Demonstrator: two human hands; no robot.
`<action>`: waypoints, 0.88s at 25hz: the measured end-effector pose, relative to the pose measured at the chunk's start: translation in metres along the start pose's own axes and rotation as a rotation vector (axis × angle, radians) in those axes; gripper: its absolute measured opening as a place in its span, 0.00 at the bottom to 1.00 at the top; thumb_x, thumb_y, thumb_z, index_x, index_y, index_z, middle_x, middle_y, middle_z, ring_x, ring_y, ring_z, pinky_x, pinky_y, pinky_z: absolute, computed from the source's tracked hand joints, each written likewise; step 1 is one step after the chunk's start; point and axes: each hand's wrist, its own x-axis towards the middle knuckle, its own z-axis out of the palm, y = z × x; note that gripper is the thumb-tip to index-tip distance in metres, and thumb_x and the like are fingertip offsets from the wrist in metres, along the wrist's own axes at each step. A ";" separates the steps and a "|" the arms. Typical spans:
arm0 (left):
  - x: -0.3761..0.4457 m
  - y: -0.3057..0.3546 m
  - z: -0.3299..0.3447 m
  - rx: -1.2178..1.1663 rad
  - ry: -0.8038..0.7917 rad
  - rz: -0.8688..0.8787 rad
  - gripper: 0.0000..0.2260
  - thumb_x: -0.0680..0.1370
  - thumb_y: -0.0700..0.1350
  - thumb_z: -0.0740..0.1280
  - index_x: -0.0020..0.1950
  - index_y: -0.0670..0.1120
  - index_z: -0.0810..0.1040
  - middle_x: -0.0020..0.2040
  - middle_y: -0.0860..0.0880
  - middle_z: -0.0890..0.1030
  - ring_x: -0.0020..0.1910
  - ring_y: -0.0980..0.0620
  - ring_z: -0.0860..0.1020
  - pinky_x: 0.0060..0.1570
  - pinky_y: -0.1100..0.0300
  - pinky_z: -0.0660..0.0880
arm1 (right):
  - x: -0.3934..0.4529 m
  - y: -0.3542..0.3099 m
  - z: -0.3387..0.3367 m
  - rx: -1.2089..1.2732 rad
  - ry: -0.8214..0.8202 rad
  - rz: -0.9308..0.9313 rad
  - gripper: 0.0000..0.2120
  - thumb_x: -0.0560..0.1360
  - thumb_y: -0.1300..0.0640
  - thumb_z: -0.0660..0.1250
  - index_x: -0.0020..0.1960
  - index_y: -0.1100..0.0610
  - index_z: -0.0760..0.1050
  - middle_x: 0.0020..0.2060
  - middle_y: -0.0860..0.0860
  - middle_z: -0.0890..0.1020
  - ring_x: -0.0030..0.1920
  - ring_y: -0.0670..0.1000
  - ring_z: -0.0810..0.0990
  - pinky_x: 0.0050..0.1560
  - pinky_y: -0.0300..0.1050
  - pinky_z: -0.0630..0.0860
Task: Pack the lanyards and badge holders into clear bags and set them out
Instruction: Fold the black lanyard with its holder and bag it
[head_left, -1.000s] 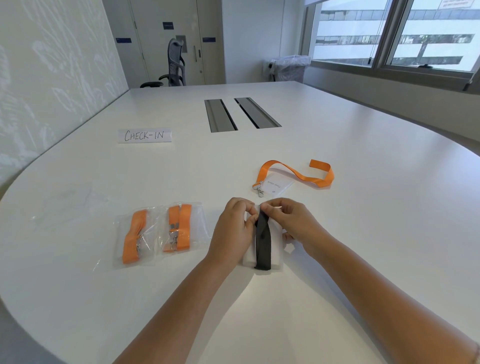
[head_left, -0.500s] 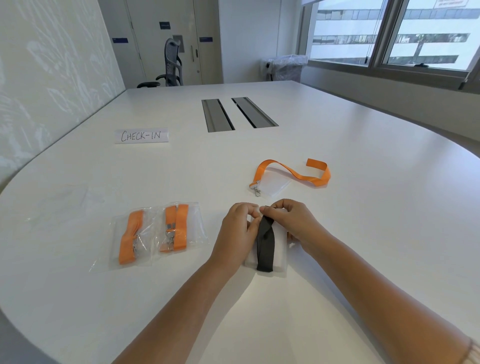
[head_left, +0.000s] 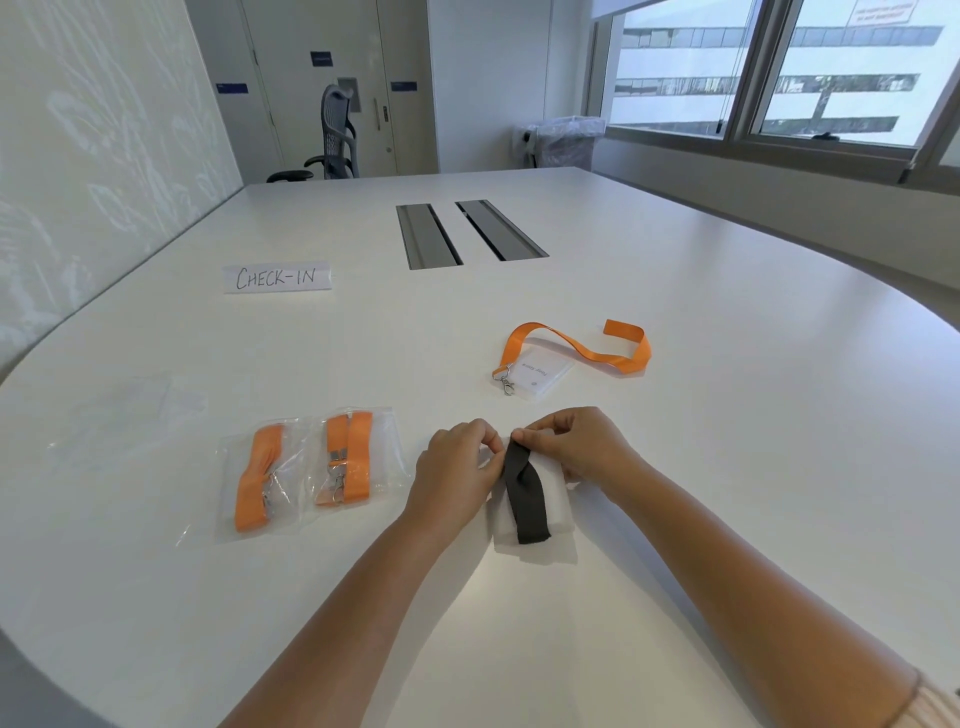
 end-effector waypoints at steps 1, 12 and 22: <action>0.000 0.001 0.000 -0.029 -0.002 0.003 0.06 0.77 0.48 0.64 0.46 0.47 0.74 0.50 0.50 0.79 0.51 0.49 0.74 0.50 0.52 0.73 | -0.001 0.001 0.000 0.007 0.000 -0.005 0.10 0.67 0.44 0.73 0.38 0.50 0.81 0.38 0.50 0.83 0.37 0.51 0.82 0.34 0.40 0.78; 0.005 0.001 -0.005 -0.136 0.175 0.018 0.04 0.78 0.40 0.60 0.48 0.49 0.72 0.52 0.51 0.77 0.52 0.55 0.73 0.47 0.67 0.67 | 0.008 0.005 -0.005 -0.080 0.187 -0.100 0.16 0.73 0.38 0.62 0.37 0.51 0.74 0.32 0.47 0.78 0.27 0.47 0.76 0.34 0.38 0.74; 0.016 -0.024 -0.072 -0.066 0.669 -0.080 0.09 0.77 0.49 0.63 0.45 0.44 0.73 0.44 0.50 0.77 0.44 0.49 0.75 0.40 0.59 0.68 | 0.005 0.007 -0.006 0.020 0.231 -0.223 0.15 0.77 0.46 0.60 0.47 0.56 0.79 0.38 0.49 0.81 0.36 0.50 0.77 0.41 0.46 0.75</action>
